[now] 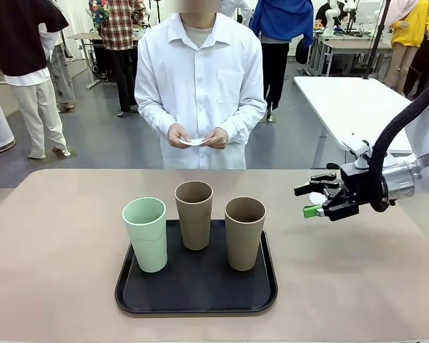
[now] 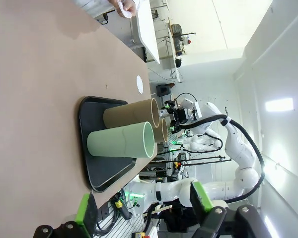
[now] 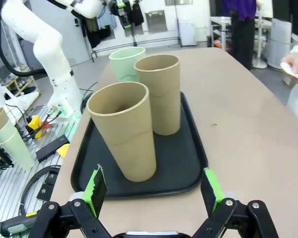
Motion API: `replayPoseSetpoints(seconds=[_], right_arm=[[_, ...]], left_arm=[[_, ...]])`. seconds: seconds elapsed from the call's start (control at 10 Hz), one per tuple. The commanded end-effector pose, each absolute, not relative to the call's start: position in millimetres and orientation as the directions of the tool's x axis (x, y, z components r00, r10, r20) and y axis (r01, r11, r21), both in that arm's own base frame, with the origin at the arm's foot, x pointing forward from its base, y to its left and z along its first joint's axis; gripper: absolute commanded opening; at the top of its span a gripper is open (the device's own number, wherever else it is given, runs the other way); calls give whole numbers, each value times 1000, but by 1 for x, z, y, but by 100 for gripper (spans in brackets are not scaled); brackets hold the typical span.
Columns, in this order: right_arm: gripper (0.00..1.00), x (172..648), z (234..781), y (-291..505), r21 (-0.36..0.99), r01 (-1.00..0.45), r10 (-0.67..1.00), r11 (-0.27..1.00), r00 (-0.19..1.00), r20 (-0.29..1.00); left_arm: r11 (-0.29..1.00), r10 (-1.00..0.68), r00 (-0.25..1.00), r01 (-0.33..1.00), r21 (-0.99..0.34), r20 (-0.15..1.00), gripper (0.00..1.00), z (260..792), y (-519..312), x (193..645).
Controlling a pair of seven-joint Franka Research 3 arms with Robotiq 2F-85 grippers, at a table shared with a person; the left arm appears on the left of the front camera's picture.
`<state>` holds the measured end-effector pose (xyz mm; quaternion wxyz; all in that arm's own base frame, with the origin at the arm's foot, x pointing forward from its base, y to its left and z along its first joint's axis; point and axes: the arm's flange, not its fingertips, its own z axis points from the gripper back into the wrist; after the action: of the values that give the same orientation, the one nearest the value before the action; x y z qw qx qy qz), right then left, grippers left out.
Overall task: Place coasters on the table and set cups on them.
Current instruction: Pick up one Reusable plastic cup and place it on a coaster set by the human.
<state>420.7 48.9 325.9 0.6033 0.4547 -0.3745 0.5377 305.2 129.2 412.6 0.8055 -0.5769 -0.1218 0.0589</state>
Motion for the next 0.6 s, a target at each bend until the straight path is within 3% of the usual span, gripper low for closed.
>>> replayPoseSetpoints(seconds=[0.0, 0.5], right_arm=[[100, 422, 300, 62, 160, -986, 237, -43, 146, 961], [100, 423, 262, 98, 143, -987, 201, -70, 127, 971]], left_arm=[[322, 236, 962, 54, -945, 136, 100, 413, 131, 304], [322, 236, 962, 54, -945, 136, 100, 413, 131, 304]])
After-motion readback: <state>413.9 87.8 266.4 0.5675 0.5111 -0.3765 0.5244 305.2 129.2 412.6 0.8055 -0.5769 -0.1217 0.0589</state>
